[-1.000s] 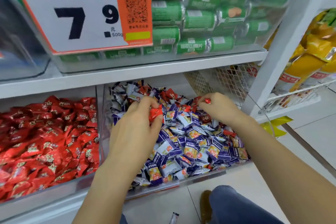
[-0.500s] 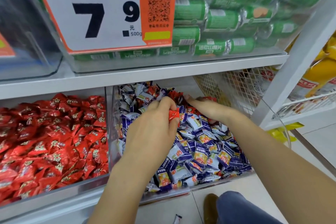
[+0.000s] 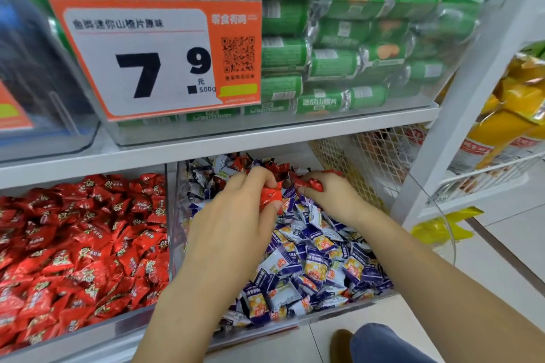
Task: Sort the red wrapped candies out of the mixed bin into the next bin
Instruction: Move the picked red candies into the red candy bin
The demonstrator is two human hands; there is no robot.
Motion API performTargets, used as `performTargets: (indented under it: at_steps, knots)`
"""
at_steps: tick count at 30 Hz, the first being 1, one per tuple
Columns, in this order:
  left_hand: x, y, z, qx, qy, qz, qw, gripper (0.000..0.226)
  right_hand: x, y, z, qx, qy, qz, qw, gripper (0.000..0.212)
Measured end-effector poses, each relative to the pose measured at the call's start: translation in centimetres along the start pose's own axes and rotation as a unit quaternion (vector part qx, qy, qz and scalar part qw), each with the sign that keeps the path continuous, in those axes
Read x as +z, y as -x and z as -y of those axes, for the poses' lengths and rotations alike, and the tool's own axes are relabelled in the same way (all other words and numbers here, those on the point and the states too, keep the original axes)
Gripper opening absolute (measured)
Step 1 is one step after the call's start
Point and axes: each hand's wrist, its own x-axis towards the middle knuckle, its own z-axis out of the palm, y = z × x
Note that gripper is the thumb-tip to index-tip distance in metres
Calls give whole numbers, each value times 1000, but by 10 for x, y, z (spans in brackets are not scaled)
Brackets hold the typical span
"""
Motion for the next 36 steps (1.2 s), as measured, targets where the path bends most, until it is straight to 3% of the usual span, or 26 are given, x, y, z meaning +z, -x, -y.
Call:
performTargets:
  at_steps: [3, 7, 9, 13, 16, 21, 25, 27, 30, 31, 33, 36]
  knots:
    - [-8, 5, -4, 16, 15, -20, 1000, 18, -13, 15, 4, -3, -72, -89, 993, 23]
    - [-15, 15, -5, 43, 21, -37, 998, 18, -37, 38, 18, 36, -215, -109, 970, 11]
    - [-18, 21, -4, 45, 25, -34, 998, 19, -45, 56, 29, 57, -254, -91, 961, 12]
    - [-39, 31, 6, 36, 76, -16, 996, 15, -50, 96, 66, 37, -328, 18, 944, 16]
    - [-66, 41, 32, 6, 129, -18, 991, 14, -41, 117, 103, -26, -279, 69, 958, 11]
    - [-105, 62, 108, -97, 161, -20, 982, 14, -3, 118, 169, -126, -205, 86, 967, 17]
    - [-109, 69, 152, -178, 146, -64, 971, 15, 46, 97, 221, -177, -146, 98, 968, 15]
    - [-108, 70, 164, -205, 125, -70, 968, 14, 67, 83, 238, -197, -98, 112, 969, 34]
    - [-105, 68, 179, -241, 152, -87, 954, 20, 81, 71, 243, -230, -22, 186, 955, 82]
    - [-106, 69, 184, -257, 151, -85, 951, 24, 81, 71, 243, -234, -10, 202, 951, 87]
    - [-106, 71, 192, -280, 118, -75, 950, 30, 72, 78, 237, -231, -6, 200, 952, 74]
    - [-109, 77, 194, -287, 73, -90, 951, 29, 49, 96, 213, -237, -25, 108, 965, 35]
